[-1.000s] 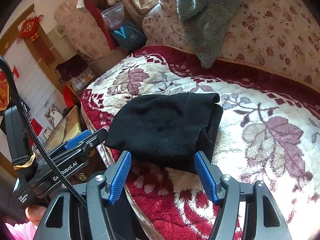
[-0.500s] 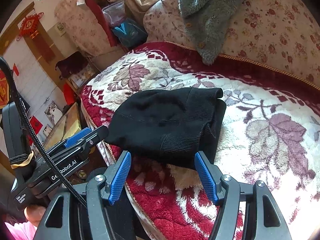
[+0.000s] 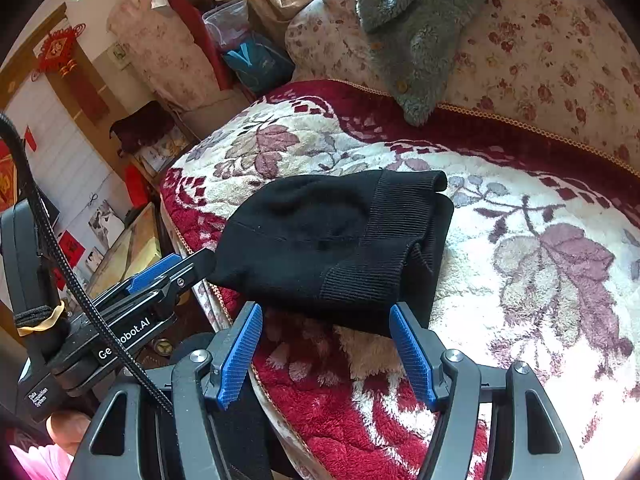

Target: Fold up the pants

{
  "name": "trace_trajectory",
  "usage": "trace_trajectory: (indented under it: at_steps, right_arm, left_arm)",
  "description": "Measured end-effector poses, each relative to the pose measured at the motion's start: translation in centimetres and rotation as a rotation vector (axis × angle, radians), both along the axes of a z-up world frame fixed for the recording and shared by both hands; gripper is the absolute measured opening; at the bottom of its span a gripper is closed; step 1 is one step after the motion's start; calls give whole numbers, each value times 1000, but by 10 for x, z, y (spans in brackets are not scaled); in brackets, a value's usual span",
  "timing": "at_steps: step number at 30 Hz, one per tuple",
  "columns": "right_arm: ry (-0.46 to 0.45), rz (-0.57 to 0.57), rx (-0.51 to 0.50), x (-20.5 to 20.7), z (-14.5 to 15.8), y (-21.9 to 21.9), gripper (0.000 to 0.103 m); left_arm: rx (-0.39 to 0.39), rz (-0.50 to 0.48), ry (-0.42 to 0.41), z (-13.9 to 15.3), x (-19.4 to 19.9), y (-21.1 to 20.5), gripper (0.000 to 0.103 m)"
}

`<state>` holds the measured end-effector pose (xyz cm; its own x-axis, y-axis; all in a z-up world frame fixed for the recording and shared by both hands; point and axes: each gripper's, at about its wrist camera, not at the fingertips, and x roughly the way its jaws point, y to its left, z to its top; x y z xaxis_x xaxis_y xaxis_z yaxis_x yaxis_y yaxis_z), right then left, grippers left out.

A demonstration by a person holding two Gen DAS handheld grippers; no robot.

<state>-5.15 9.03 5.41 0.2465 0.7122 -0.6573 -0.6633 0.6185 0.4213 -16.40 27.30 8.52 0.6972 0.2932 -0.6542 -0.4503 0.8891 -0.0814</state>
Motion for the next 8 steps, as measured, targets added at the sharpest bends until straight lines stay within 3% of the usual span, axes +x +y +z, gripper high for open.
trace_trajectory:
  at_steps: [8]
  right_arm:
    - [5,-48,18,9,3,-28,64]
  left_arm:
    - [-9,-96,-29,13,17,-36,54]
